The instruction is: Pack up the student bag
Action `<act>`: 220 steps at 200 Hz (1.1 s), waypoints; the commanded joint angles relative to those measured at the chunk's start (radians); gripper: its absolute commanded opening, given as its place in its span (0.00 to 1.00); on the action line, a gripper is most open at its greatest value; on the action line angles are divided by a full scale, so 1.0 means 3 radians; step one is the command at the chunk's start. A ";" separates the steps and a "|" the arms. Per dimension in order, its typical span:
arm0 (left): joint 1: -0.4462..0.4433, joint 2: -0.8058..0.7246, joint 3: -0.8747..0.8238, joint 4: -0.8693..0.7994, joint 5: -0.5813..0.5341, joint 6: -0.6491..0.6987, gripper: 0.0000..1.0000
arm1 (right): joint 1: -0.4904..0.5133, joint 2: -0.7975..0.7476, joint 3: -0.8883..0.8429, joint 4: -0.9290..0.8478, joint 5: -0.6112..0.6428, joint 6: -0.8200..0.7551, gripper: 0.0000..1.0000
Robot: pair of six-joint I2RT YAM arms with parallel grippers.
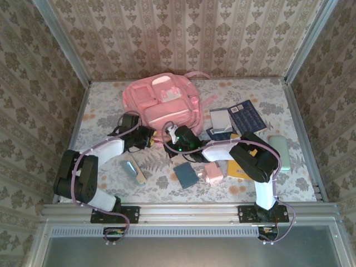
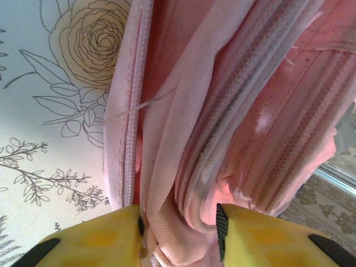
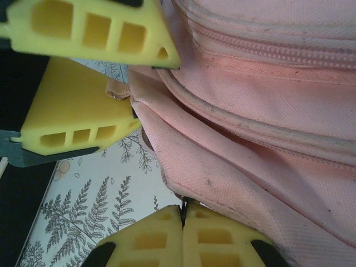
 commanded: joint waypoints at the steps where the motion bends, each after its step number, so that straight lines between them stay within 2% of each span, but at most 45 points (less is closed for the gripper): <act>1: -0.0033 0.0111 0.0151 -0.0013 -0.0090 -0.0026 0.33 | 0.0050 0.0064 0.0096 -0.0035 0.0002 0.0017 0.00; 44: -0.0033 0.0158 0.0269 -0.0151 -0.0248 -0.0001 0.00 | 0.0066 0.0065 0.0094 -0.0197 0.0128 -0.0097 0.00; 75: 0.0001 0.0011 0.0359 -0.0285 -0.0402 0.0077 0.00 | 0.0064 0.0040 0.0060 -0.0303 0.0269 -0.0170 0.00; 135: 0.0181 -0.0240 0.0556 -0.0577 -0.0473 0.0219 0.00 | 0.0049 -0.0059 -0.0038 -0.0420 0.0515 -0.0295 0.00; 220: 0.0284 -0.0377 0.0804 -0.0943 -0.0526 0.0440 0.00 | -0.0188 -0.0416 -0.0288 -0.0468 0.0547 -0.0397 0.00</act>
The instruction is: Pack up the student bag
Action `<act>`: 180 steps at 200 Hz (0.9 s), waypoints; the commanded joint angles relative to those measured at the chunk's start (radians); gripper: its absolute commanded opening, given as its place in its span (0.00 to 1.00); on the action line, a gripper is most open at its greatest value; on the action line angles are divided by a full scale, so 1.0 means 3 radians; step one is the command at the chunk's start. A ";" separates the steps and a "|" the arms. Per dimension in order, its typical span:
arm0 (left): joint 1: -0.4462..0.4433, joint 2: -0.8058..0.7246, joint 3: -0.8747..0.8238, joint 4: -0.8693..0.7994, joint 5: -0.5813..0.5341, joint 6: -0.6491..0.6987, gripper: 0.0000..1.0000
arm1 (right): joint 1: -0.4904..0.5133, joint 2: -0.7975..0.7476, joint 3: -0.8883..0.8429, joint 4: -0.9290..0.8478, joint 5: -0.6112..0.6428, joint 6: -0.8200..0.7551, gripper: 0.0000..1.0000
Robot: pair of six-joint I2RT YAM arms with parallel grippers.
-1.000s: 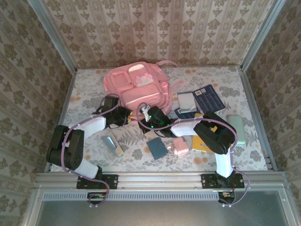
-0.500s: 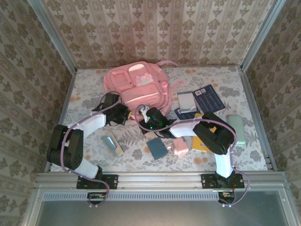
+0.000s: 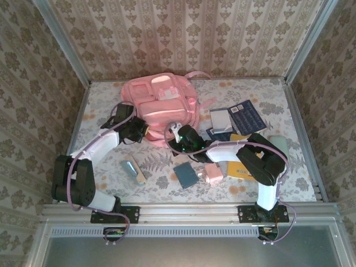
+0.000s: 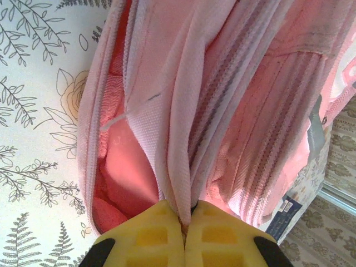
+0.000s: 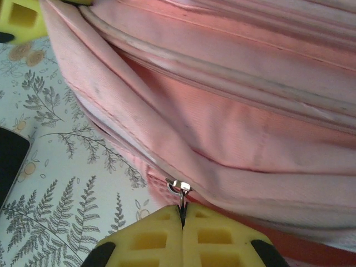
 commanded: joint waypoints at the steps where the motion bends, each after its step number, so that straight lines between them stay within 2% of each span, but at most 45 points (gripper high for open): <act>1: 0.0098 -0.0206 0.0204 -0.0062 -0.0227 0.0137 0.00 | -0.0112 -0.0128 -0.0116 -0.0332 0.0143 -0.0101 0.00; 84: 0.0219 -0.0266 0.0396 -0.0270 -0.0189 0.0346 0.00 | -0.0328 -0.0385 -0.0251 -0.0468 0.0083 -0.0231 0.00; 180: 0.0485 -0.0366 0.0453 -0.0394 0.0097 0.0545 0.00 | -0.0688 -0.0387 -0.0271 -0.0521 -0.0073 -0.0432 0.00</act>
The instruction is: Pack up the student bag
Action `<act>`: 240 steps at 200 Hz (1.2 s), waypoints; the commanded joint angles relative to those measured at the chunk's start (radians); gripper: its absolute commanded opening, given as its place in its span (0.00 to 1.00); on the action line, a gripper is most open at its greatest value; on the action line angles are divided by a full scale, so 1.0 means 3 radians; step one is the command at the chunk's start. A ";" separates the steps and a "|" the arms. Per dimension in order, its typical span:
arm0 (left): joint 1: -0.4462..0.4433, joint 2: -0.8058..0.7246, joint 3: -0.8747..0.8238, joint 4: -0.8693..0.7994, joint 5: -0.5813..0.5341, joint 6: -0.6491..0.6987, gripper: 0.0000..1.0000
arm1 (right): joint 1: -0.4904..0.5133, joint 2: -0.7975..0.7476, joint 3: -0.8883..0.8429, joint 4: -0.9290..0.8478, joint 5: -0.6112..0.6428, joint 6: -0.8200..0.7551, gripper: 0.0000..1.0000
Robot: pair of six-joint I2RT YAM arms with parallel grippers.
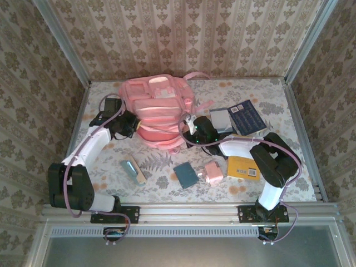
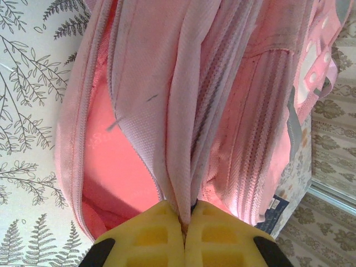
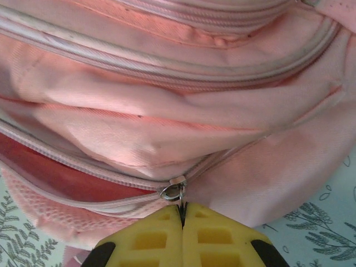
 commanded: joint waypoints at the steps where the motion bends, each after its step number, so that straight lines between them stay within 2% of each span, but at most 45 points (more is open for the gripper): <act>1: 0.0134 -0.0175 0.0166 0.0026 -0.0070 0.0146 0.00 | -0.0140 -0.0061 -0.0094 -0.0256 0.0068 -0.0087 0.00; 57: 0.0282 -0.0173 0.0244 -0.0112 -0.0022 0.0325 0.00 | -0.0264 -0.0049 -0.0074 -0.0253 0.0007 -0.0129 0.00; 86: 0.0279 -0.0048 0.0523 -0.0368 0.0027 0.0709 0.00 | -0.0247 -0.0088 -0.0107 -0.0137 -0.0346 -0.0047 0.00; 98: 0.0244 -0.0020 0.0690 -0.0595 -0.0049 0.0919 0.18 | -0.0208 -0.0127 -0.0130 -0.0062 -0.0443 -0.0005 0.00; 108: 0.0169 -0.0029 0.0822 -0.0761 -0.0201 0.1142 0.29 | -0.0170 -0.0154 -0.0140 -0.0016 -0.0475 0.0029 0.00; 123: 0.0019 -0.0081 0.0951 -0.0841 -0.0402 0.1482 0.41 | -0.0147 -0.0178 -0.0177 0.0101 -0.0538 0.0120 0.00; 148: -0.0249 -0.0166 0.1085 -0.0942 -0.0771 0.1946 0.53 | -0.0142 -0.0212 -0.0249 0.0298 -0.0571 0.0255 0.00; 162: -0.0359 -0.0202 0.1052 -0.0847 -0.0808 0.2167 0.56 | -0.0142 -0.0243 -0.0305 0.0420 -0.0595 0.0303 0.00; 181: -0.0550 -0.0101 0.1052 -0.0653 -0.0574 0.2504 0.57 | -0.0142 -0.0276 -0.0389 0.0593 -0.0637 0.0355 0.00; 219: -0.1134 0.0353 0.1307 -0.0535 -0.0203 0.3367 0.57 | -0.0144 -0.0229 -0.0420 0.0707 -0.0715 0.0429 0.00; 240: -0.1239 0.0675 0.1522 -0.0639 -0.0207 0.3503 0.58 | -0.0141 -0.0201 -0.0442 0.0765 -0.0734 0.0465 0.00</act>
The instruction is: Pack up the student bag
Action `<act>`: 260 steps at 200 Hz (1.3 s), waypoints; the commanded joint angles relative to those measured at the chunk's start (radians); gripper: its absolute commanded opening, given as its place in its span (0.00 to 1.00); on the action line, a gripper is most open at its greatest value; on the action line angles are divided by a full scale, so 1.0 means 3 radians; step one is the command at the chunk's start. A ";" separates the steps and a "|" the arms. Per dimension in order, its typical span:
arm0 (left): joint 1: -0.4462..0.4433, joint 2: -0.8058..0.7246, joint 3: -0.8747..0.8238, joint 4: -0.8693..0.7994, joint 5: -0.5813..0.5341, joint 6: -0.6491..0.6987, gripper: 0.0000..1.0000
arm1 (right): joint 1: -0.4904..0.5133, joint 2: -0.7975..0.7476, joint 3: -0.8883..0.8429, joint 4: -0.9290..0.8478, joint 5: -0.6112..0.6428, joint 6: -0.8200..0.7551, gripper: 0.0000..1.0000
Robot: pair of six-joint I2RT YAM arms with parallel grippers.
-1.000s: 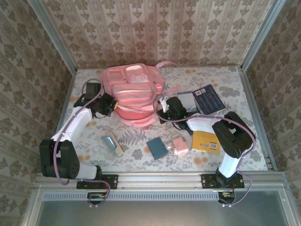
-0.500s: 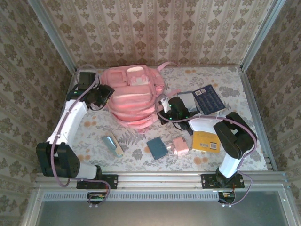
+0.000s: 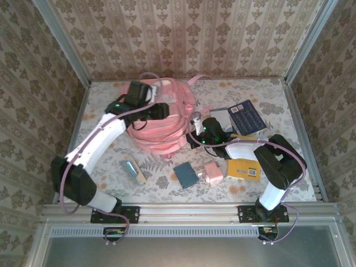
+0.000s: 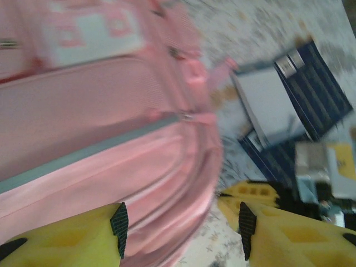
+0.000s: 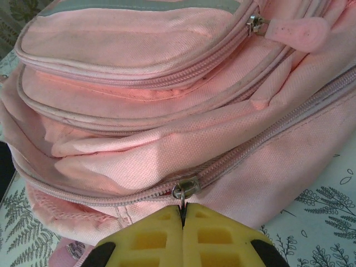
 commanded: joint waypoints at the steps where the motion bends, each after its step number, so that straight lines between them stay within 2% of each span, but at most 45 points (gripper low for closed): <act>1: -0.0090 0.0290 0.0264 -0.0049 0.0105 0.0531 0.59 | 0.0024 -0.0038 -0.0049 0.0232 -0.0154 0.0099 0.00; 40: -0.0335 0.0913 0.0851 -0.0461 -0.0783 0.0813 0.63 | 0.0024 -0.0037 -0.0090 0.0299 -0.0168 0.0151 0.00; 61: -0.0393 0.1194 0.1075 -0.0542 -0.1064 0.0801 0.67 | 0.0024 -0.0032 -0.0110 0.0312 -0.0167 0.0162 0.00; 118: -0.0457 0.1599 0.1241 -0.0582 -0.0992 0.0717 0.76 | 0.0022 -0.0024 -0.0116 0.0306 -0.0136 0.0154 0.00; 193: -0.0465 0.1767 0.1039 -0.0483 -0.0930 0.0737 0.78 | 0.0002 0.0070 -0.0150 0.0433 -0.0134 0.0216 0.00; 260: -0.0455 0.1915 0.0992 -0.0516 -0.1228 0.0901 0.78 | -0.0012 0.0061 -0.0182 0.0480 -0.0137 0.0267 0.00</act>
